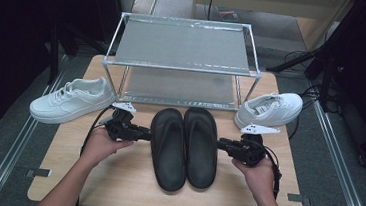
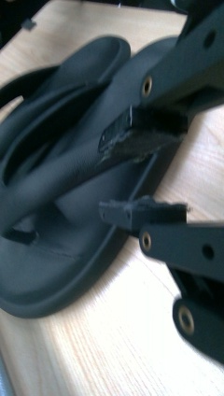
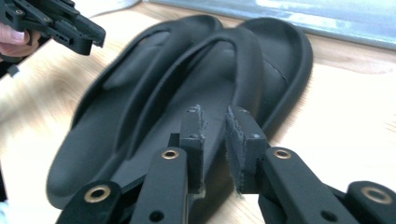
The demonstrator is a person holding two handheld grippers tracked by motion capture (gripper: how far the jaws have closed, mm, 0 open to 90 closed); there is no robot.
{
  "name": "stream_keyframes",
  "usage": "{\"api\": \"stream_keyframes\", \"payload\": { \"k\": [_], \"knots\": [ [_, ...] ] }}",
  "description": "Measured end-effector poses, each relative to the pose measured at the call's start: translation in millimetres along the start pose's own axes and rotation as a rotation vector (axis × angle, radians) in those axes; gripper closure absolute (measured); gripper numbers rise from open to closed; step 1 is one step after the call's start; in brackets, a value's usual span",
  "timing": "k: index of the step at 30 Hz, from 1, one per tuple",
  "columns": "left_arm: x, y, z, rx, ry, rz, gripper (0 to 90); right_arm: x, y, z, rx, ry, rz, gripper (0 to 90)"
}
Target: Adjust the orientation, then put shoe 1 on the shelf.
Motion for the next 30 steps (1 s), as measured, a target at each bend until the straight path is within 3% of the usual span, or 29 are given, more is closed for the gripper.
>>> {"api": "stream_keyframes", "payload": {
  "k": [3, 8, 12, 15, 23, 30],
  "knots": [
    [-3.8, 1.5, -3.0, -0.013, 0.002, 0.014, 54.4, 6.7, 0.6, 0.4, -0.014, 0.011, -0.007, 72.8],
    [-4.1, 2.0, -6.0, -0.018, 0.011, 0.019, 50.4, 21.5, -1.4, 8.6, -0.014, 0.013, -0.026, 61.6],
    [-3.3, 2.7, -8.5, -0.027, -0.006, 0.024, 44.4, 35.2, -1.8, 16.4, -0.021, 0.014, -0.046, 58.5],
    [-3.3, 3.2, -12.3, -0.035, 0.013, 0.033, 42.9, 45.0, -1.1, 23.1, -0.021, 0.021, -0.055, 57.2],
    [-5.4, 11.9, -18.5, -0.042, -0.015, 0.042, 66.6, 59.6, -1.1, 40.8, 0.02, 0.032, -0.079, 55.3],
    [-4.1, 31.0, -28.2, -0.064, -0.059, 0.055, 79.5, 71.2, 1.5, 49.8, 0.012, 0.033, -0.095, 50.2]
  ]
}}
Point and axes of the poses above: each handheld gripper's, and its own axes: z roughly forward along the jaws, y roughly out of its top, x roughly to its left, the point moved 1 cm from there along z, roughly forward along the jaws, and after that the axes turned 6 degrees about x, right-handed, at the moved point
